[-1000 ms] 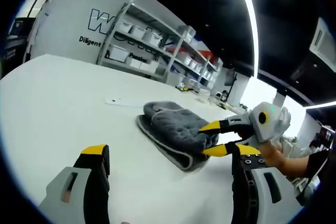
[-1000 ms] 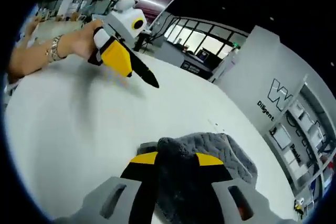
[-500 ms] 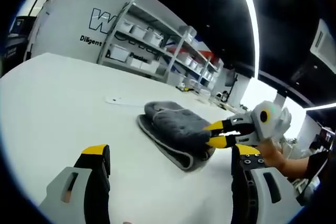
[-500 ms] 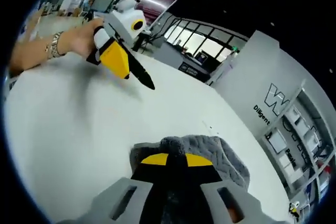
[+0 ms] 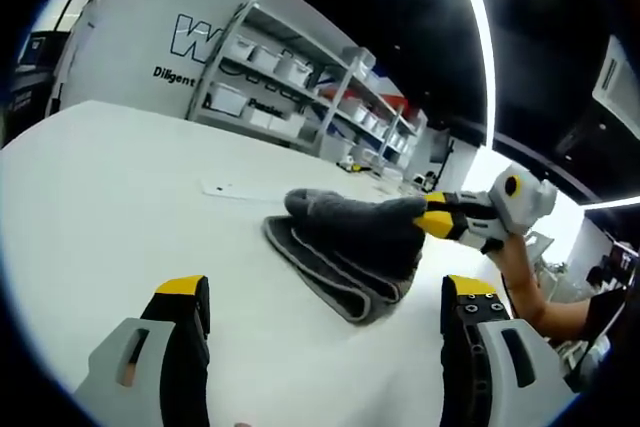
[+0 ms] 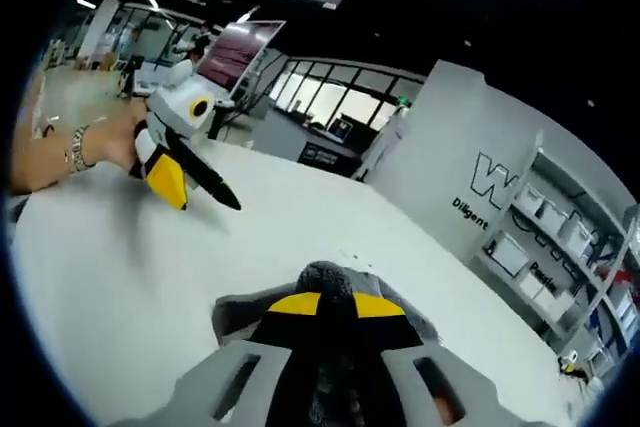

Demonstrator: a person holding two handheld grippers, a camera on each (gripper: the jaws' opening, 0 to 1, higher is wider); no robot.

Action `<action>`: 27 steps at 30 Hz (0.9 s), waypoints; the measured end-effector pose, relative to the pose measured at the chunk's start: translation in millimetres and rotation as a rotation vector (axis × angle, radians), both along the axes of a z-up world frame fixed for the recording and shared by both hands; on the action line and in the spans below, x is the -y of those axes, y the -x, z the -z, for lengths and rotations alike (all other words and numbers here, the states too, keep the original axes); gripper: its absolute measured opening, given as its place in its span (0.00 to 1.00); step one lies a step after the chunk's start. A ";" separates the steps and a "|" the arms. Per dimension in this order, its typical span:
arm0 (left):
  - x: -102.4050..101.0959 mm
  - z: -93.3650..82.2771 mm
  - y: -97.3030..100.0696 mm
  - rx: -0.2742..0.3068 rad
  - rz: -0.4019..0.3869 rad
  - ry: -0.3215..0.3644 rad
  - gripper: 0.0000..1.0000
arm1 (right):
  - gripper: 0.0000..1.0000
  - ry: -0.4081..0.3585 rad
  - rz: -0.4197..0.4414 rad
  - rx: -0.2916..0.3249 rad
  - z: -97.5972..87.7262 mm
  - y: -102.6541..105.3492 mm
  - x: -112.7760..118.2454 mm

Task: Open the folded towel by lifting each exposed corner and separating the folded layers until the towel lies flat within the target outline without major curled edges

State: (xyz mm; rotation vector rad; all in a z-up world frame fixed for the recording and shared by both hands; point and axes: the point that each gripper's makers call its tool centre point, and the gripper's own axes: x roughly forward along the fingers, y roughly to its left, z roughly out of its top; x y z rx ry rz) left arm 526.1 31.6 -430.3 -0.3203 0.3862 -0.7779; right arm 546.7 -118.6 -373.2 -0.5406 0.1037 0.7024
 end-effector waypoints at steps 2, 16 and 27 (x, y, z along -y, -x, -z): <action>-1.4 -2.8 0.2 0.008 0.000 0.002 0.94 | 0.05 -0.023 0.010 0.004 -5.3 -1.3 5.1; -2.2 -1.2 0.6 0.009 0.001 0.001 0.94 | 0.05 -0.104 0.101 0.052 -32.4 -4.9 40.4; -1.1 -1.5 1.7 0.004 0.001 0.006 0.94 | 0.05 -0.160 0.216 0.091 -43.6 -4.4 98.6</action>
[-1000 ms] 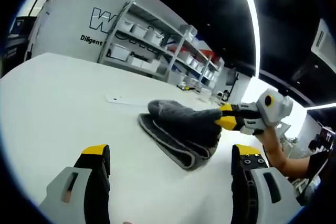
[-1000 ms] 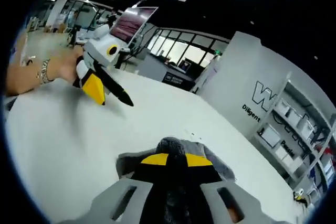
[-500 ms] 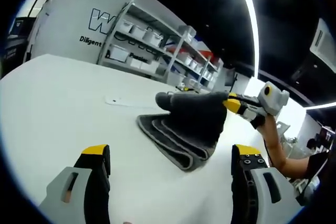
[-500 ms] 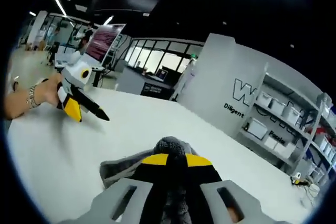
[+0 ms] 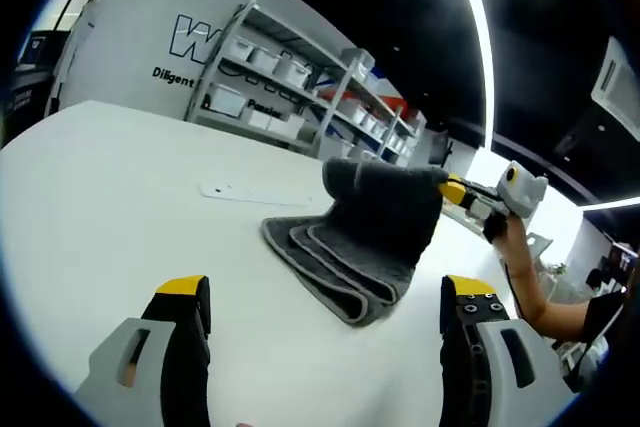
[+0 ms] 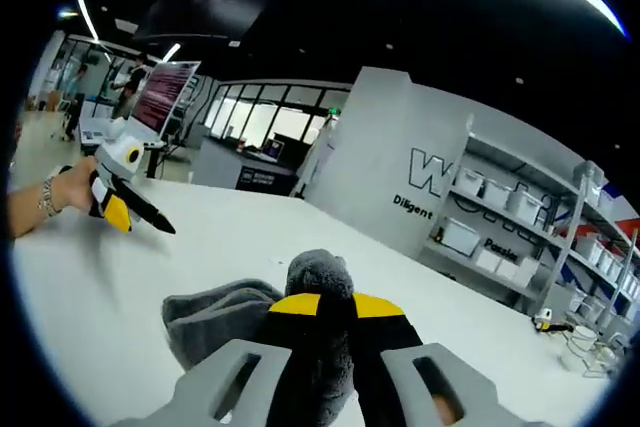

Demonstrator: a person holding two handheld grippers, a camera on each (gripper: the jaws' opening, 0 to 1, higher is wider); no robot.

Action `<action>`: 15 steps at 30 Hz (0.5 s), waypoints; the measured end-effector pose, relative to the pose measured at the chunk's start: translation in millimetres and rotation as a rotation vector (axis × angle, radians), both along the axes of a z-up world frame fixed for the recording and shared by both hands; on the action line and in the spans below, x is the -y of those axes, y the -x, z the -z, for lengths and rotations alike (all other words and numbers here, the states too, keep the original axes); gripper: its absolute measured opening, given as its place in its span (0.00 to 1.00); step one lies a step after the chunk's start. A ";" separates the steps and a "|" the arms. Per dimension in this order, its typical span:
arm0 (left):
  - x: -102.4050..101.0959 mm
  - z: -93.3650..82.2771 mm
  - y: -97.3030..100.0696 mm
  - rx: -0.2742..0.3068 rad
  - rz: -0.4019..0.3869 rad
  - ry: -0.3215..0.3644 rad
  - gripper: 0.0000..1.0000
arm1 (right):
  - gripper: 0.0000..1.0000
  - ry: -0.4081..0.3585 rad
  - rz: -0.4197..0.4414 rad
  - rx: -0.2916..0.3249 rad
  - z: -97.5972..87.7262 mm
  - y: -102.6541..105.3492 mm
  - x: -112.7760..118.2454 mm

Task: Open the folded towel by lifting each exposed corner and separating the folded layers until the towel lies flat within the target outline without major curled edges

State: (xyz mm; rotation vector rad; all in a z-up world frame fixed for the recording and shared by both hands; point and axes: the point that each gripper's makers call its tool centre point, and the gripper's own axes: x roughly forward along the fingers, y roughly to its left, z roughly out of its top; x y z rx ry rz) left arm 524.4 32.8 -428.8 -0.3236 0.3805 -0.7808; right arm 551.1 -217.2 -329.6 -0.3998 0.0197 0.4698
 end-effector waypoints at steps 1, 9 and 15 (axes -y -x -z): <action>0.1 -0.2 -0.2 0.002 0.000 -0.001 0.94 | 0.05 -0.009 0.014 0.001 0.3 -0.1 7.1; -0.7 1.5 -1.3 0.011 0.004 -0.043 0.94 | 0.05 -0.058 0.073 -0.007 6.6 -0.1 41.5; -0.8 3.7 -0.9 0.004 0.002 -0.047 0.94 | 0.05 -0.124 0.115 -0.024 13.4 1.7 66.0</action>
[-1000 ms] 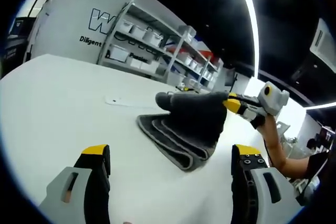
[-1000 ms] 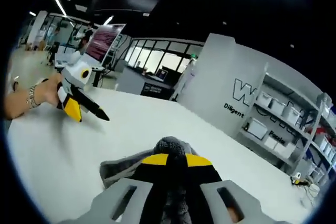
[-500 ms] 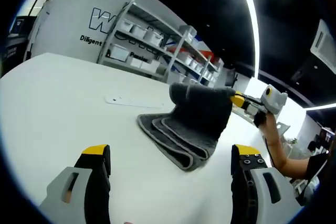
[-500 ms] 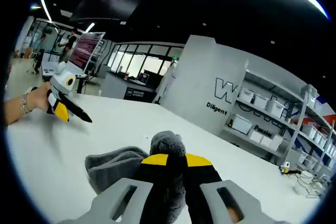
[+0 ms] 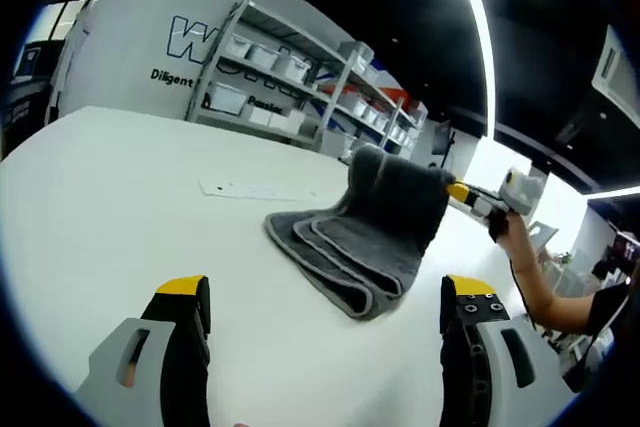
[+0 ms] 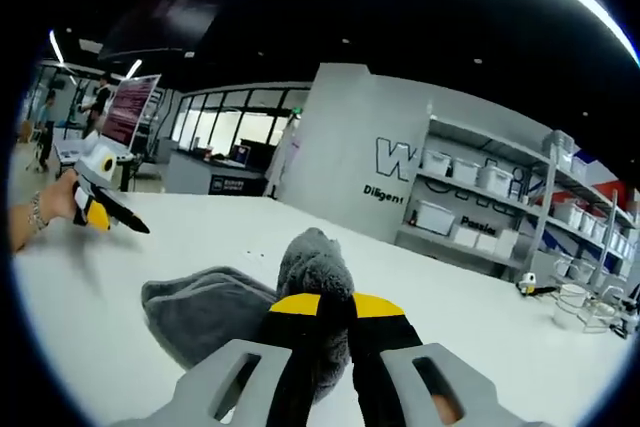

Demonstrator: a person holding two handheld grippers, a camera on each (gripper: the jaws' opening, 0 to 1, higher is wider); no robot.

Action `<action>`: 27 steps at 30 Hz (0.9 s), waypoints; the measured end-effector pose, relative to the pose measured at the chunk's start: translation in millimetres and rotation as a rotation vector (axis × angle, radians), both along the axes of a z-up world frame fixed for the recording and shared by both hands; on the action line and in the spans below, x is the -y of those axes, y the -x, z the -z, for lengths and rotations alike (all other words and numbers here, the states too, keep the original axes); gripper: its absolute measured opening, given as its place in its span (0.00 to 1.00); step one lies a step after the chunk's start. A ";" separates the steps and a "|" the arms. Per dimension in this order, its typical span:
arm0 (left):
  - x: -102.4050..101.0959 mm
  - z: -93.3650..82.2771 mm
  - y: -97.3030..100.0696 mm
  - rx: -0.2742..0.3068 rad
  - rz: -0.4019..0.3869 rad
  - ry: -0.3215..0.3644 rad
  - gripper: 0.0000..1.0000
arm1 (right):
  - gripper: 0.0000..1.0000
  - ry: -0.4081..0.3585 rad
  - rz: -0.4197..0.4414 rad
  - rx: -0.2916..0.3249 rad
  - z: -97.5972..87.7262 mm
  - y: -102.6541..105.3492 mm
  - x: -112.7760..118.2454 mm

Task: Open the folded towel by lifting each exposed corner and separating the folded layers until the towel lies flat within the target outline without major curled edges

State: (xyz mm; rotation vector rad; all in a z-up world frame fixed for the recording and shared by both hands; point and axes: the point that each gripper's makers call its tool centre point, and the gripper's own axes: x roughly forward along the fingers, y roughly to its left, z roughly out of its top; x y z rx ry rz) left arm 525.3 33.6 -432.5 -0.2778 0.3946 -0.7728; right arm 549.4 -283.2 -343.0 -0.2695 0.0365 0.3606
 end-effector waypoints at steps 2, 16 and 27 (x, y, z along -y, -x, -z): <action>0.0 -0.6 -0.7 0.001 -0.003 0.001 0.94 | 0.05 -0.002 0.016 -0.003 2.8 -0.4 7.4; 1.8 0.4 -3.8 0.009 -0.016 -0.002 0.94 | 0.05 -0.060 0.107 -0.050 34.0 -5.7 49.5; 3.7 2.2 -4.4 0.009 -0.024 -0.010 0.93 | 0.05 -0.075 0.153 -0.104 57.4 -3.9 70.4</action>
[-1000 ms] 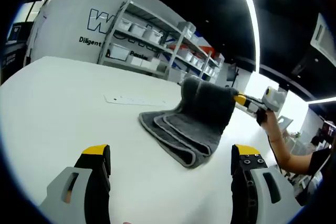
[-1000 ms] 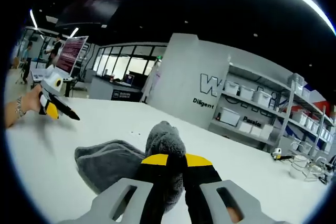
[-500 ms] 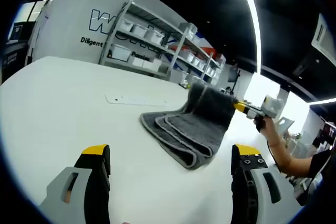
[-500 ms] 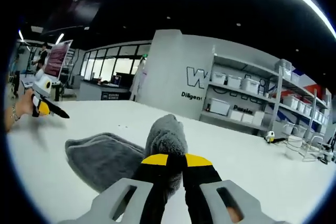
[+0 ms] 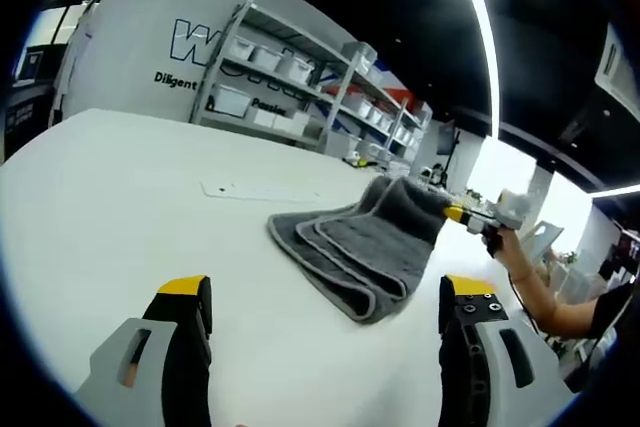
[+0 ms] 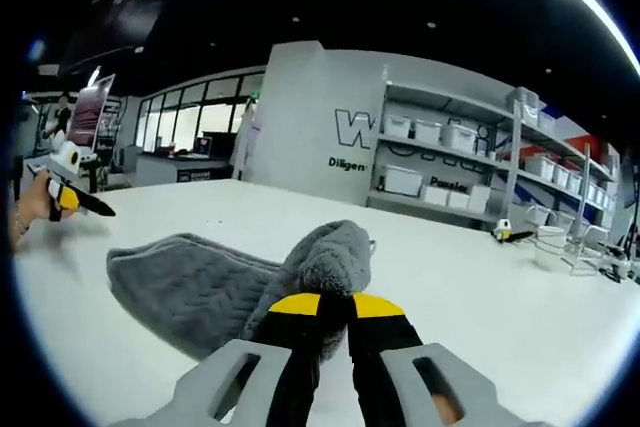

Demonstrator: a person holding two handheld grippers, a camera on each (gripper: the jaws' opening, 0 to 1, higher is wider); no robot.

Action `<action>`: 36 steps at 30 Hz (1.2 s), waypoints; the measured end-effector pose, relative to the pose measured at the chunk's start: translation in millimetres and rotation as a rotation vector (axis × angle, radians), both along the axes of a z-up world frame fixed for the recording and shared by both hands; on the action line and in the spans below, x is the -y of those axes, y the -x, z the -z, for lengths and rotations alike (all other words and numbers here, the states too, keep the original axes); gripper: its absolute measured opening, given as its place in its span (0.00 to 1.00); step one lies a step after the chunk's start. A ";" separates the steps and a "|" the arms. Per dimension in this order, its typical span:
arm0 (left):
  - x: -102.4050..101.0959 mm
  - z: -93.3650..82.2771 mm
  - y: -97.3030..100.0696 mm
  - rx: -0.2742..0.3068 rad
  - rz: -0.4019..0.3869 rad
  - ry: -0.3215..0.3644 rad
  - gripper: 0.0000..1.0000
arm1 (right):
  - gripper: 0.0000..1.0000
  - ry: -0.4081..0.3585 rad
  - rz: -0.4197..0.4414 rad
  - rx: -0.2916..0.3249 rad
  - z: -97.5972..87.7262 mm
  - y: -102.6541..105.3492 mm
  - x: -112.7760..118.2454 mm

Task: Open the folded towel by lifting each exposed corner and separating the folded layers until the towel lies flat within the target outline without major curled edges

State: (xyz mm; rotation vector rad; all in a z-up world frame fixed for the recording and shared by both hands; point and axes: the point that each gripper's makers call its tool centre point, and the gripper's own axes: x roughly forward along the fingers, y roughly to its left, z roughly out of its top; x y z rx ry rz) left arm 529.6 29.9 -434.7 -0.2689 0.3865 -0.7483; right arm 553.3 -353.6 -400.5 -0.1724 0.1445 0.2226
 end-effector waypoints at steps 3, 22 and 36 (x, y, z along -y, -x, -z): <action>0.5 0.4 0.5 -0.002 0.000 0.000 0.92 | 0.05 0.000 0.010 -0.021 7.7 -1.4 5.4; -2.2 -2.6 0.3 -0.001 0.003 0.001 0.92 | 0.05 0.086 0.013 -0.192 48.2 -3.0 28.2; -1.6 -3.2 1.1 0.001 0.003 0.002 0.92 | 0.04 0.246 -0.039 -0.317 74.7 2.1 34.3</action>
